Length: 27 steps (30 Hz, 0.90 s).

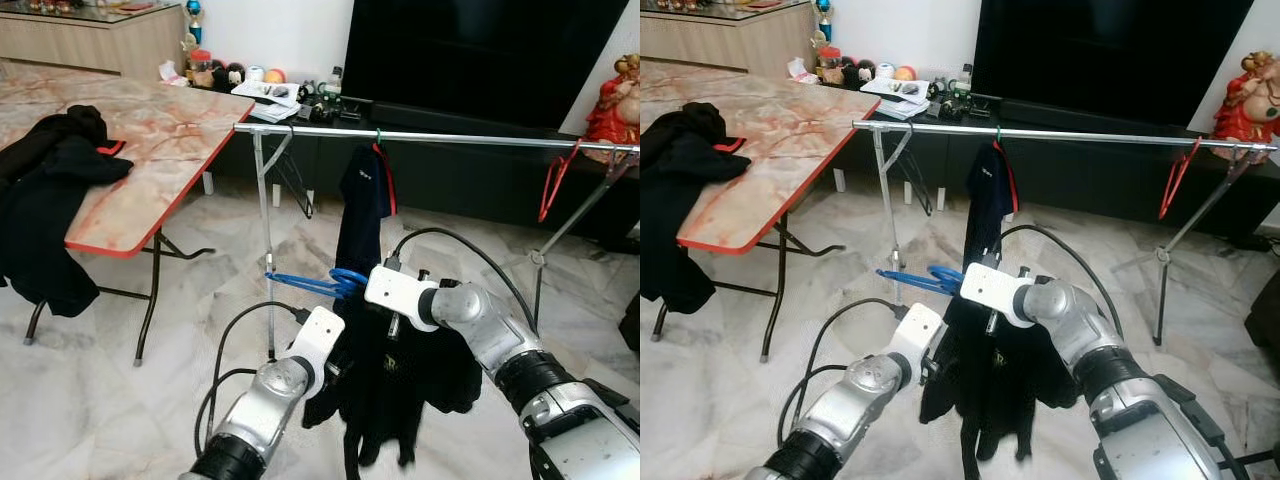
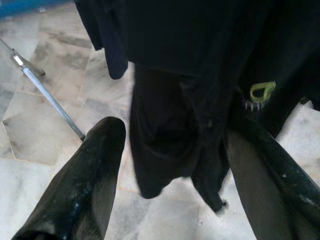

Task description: Hang hanger

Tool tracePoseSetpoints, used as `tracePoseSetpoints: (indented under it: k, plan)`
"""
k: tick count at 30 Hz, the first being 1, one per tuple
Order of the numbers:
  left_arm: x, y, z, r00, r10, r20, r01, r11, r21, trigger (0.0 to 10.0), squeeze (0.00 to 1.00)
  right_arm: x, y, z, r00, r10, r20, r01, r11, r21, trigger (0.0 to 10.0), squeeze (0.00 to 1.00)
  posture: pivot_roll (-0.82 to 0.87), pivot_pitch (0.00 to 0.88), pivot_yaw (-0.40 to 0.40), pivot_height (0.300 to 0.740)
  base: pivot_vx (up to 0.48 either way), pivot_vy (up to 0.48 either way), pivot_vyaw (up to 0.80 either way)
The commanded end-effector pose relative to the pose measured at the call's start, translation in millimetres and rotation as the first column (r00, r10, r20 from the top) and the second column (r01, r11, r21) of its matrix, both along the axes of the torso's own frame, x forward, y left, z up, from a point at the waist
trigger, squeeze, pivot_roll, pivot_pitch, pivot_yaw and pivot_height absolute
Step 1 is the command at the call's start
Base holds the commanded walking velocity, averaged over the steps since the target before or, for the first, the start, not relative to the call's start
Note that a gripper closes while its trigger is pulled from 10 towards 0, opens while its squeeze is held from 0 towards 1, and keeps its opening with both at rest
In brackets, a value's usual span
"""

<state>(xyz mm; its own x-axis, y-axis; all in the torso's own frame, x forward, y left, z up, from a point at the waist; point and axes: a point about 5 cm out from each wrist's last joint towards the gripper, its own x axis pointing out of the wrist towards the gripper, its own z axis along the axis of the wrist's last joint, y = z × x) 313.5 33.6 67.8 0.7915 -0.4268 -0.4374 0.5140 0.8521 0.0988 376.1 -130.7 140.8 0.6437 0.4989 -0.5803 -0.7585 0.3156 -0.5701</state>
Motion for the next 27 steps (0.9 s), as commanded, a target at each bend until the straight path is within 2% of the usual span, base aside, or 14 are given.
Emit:
tracePoseSetpoints:
  k: [1, 7, 9, 17, 22, 26, 27]
  plan:
    - [1.9, -6.0, 2.4, 1.0, 0.009, 0.024, -0.009, 1.0, -0.002, 10.0, 0.0, 2.1, 5.7, 14.0, 0.999, 0.016, 0.044, -0.018, 0.999, 0.035, 0.0, 0.0, 0.05, 0.0, -0.128, 0.74, 0.0, 0.0, 0.0]
    - [0.8, -3.5, -7.4, 0.998, 0.069, 0.015, -0.069, 0.997, 0.02, 10.0, 0.0, -0.6, 14.1, 22.5, 0.997, 0.049, 0.067, -0.053, 0.997, 0.059, 0.0, 0.0, 0.05, 0.0, -0.127, 0.74, 0.0, 0.0, 0.0]
    - [1.8, 2.1, -14.0, 0.991, 0.135, 0.004, -0.135, 0.99, 0.043, 10.0, 0.0, -3.4, 19.4, 27.1, 0.995, 0.067, 0.077, -0.072, 0.995, 0.073, 0.0, 0.0, 0.05, 0.0, -0.126, 0.74, 0.0, 0.0, 0.0]
    - [8.7, 21.4, -18.5, 0.958, 0.287, 0.016, -0.288, 0.954, 0.089, 10.0, 0.0, -11.4, 24.8, 32.4, 0.991, 0.107, 0.081, -0.115, 0.988, 0.099, 0.0, 0.0, 0.04, 0.0, -0.119, 0.74, 0.0, 0.0, 0.0]
    - [18.0, 30.1, -11.9, 0.916, 0.394, 0.073, -0.399, 0.916, 0.055, 10.0, 0.0, -18.8, 28.9, 36.5, 0.988, 0.135, 0.08, -0.143, 0.984, 0.105, 0.0, 0.0, 0.03, 0.0, -0.118, 0.74, 0.0, 0.0, 0.0]
    - [23.5, 31.9, -3.8, 0.893, 0.437, 0.111, -0.441, 0.897, 0.021, 10.0, 0.0, -20.0, 28.9, 38.0, 0.987, 0.137, 0.082, -0.146, 0.984, 0.106, 0.0, 0.0, 0.03, 0.0, -0.117, 0.74, 0.0, 0.0, 0.0]
    - [25.9, 28.7, 1.5, 0.887, 0.446, 0.119, -0.446, 0.895, -0.031, 10.0, 0.0, -21.6, 29.2, 39.2, 0.986, 0.142, 0.083, -0.151, 0.983, 0.107, 0.0, 0.0, 0.03, 0.0, -0.117, 0.74, 0.0, 0.0, 0.0]
